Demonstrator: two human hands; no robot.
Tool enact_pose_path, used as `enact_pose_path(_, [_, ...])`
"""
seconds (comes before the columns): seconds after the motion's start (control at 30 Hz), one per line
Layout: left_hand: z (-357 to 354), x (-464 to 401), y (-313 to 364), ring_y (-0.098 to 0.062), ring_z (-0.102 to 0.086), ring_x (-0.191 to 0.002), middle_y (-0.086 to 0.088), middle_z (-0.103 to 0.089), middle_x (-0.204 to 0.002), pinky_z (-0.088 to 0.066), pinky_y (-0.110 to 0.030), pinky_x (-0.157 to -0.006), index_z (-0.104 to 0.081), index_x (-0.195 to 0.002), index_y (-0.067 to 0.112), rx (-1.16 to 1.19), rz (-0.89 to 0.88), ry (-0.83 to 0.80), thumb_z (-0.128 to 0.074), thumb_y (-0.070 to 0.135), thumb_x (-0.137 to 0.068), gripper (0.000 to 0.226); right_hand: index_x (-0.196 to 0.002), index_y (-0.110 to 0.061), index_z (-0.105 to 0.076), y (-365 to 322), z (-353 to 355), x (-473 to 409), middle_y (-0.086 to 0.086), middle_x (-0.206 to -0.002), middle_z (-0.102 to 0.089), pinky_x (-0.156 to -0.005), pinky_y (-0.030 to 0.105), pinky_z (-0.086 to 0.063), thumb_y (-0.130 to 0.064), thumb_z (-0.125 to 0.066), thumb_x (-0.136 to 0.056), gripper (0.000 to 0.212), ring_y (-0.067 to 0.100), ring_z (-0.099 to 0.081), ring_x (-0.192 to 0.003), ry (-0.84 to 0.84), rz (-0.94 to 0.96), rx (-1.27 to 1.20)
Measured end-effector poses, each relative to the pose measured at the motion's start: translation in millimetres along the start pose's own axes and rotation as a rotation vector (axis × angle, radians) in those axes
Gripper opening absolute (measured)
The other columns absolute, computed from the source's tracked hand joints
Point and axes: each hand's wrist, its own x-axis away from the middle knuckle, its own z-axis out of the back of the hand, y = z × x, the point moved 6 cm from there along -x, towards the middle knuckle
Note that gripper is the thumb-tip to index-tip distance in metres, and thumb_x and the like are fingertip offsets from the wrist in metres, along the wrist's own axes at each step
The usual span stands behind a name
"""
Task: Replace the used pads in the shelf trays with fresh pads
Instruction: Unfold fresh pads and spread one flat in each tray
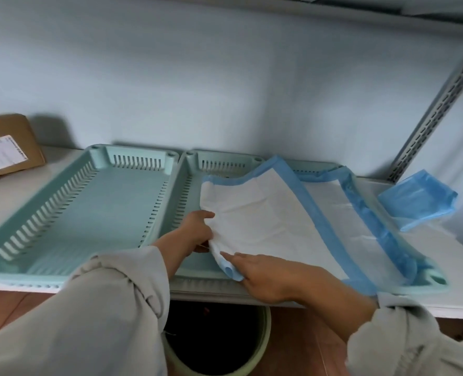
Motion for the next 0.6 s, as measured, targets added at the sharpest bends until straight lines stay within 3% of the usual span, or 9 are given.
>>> enact_pose_path(0.07, [-6.6, 4.8, -2.9, -0.031, -0.061, -0.104, -0.017, -0.055, -0.129, -0.054, -0.039, -0.081, -0.042, -0.141, 0.024, 0.011, 0.043, -0.074, -0.042, 0.001, -0.095, 0.051, -0.153, -0.025, 0.0, -2.9, 2.3, 0.7, 0.006, -0.16, -0.012, -0.119, 0.035, -0.015, -0.019, -0.029, -0.102, 0.058, 0.024, -0.02, -0.145, -0.008, 0.007, -0.01])
enact_pose_path(0.13, [-13.6, 5.8, -5.8, -0.03, -0.059, -0.107, -0.016, -0.053, -0.134, -0.053, -0.037, -0.083, -0.042, -0.142, 0.022, 0.065, 0.08, -0.141, -0.046, 0.005, -0.097, 0.048, -0.153, -0.023, 0.0, -5.1, 5.2, -1.0, 0.008, -0.161, -0.009, -0.12, 0.034, -0.011, -0.02, -0.028, -0.103, 0.058, 0.023, -0.016, -0.147, -0.036, 0.009, -0.037])
enact_pose_path(0.2, [-7.8, -1.2, -5.2, -0.03, -0.057, -0.106, -0.017, -0.052, -0.132, -0.052, -0.035, -0.084, -0.052, -0.133, 0.015, 0.145, 0.07, -0.079, -0.046, -0.006, -0.094, 0.045, -0.154, -0.022, -0.001, -8.7, 5.4, -0.3, 0.009, -0.161, -0.008, -0.12, 0.036, -0.011, -0.026, -0.03, -0.103, 0.058, 0.024, -0.015, -0.147, -0.135, 0.012, -0.03])
enact_pose_path(0.3, [8.8, -17.8, -7.1, -0.032, -0.057, -0.109, -0.018, -0.055, -0.126, -0.053, -0.033, -0.083, -0.06, -0.12, 0.009, 0.259, 0.062, 0.088, -0.044, -0.014, -0.089, 0.043, -0.153, -0.027, -0.001, -9.2, 9.5, 8.0, 0.002, -0.16, -0.008, -0.118, 0.037, -0.015, -0.047, -0.038, -0.098, 0.069, 0.025, -0.015, -0.146, -0.429, -0.007, 0.037])
enact_pose_path(0.37, [9.8, -27.8, -11.4, -0.03, -0.058, -0.105, -0.016, -0.056, -0.124, -0.053, -0.034, -0.084, -0.057, -0.123, 0.008, 0.294, 0.077, 0.074, -0.044, -0.01, -0.091, 0.039, -0.152, -0.031, -0.015, -4.6, 27.9, 7.4, -0.001, -0.158, -0.021, -0.117, 0.039, -0.022, -0.054, -0.047, -0.092, 0.072, 0.022, -0.025, -0.143, -0.515, -0.065, -0.012])
enact_pose_path(0.43, [5.1, -36.2, -13.9, -0.029, -0.057, -0.111, -0.015, -0.055, -0.127, -0.051, -0.037, -0.093, -0.054, -0.129, 0.009, 0.273, 0.088, -0.003, -0.053, -0.002, -0.091, 0.04, -0.146, -0.028, -0.034, 3.0, 55.7, -12.7, -0.001, -0.148, -0.041, -0.113, 0.043, -0.033, -0.05, -0.049, -0.093, 0.059, 0.02, -0.043, -0.134, -0.402, -0.106, -0.158])
enact_pose_path(0.5, [3.5, -45.1, -13.5, -0.03, -0.053, -0.12, -0.015, -0.051, -0.134, -0.045, -0.039, -0.104, -0.053, -0.132, 0.012, 0.217, 0.056, -0.03, -0.06, 0.002, -0.089, 0.045, -0.142, -0.02, -0.044, 16.3, 82.6, -48.2, 0.001, -0.142, -0.049, -0.108, 0.042, -0.04, -0.036, -0.046, -0.099, 0.046, 0.021, -0.052, -0.125, -0.141, -0.14, -0.213])
enact_pose_path(0.6, [3.7, -58.5, -11.8, -0.028, -0.05, -0.123, -0.014, -0.049, -0.135, -0.042, -0.035, -0.107, -0.053, -0.133, 0.014, 0.183, 0.018, -0.014, -0.06, -0.002, -0.086, 0.05, -0.143, -0.014, -0.042, 38.2, 97.0, -103.1, 0.004, -0.149, -0.041, -0.112, 0.035, -0.034, -0.015, -0.04, -0.1, 0.043, 0.021, -0.042, -0.134, 0.158, -0.184, -0.101])
